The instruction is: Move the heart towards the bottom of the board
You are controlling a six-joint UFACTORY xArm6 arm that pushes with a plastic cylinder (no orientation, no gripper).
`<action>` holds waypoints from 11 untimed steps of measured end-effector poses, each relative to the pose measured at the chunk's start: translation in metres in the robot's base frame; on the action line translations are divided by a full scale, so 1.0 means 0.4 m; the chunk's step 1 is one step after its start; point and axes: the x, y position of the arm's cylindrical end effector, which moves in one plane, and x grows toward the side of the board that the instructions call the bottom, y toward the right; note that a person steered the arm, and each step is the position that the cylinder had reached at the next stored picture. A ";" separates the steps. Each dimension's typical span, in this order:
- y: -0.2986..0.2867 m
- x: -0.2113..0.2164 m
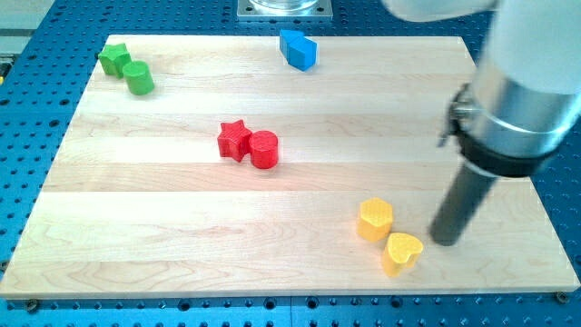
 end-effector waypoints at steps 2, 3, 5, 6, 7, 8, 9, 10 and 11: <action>-0.048 0.130; -0.156 0.055; -0.340 -0.027; -0.480 -0.024; -0.261 -0.018; -0.130 -0.042; -0.102 0.077; -0.224 0.128; -0.288 -0.001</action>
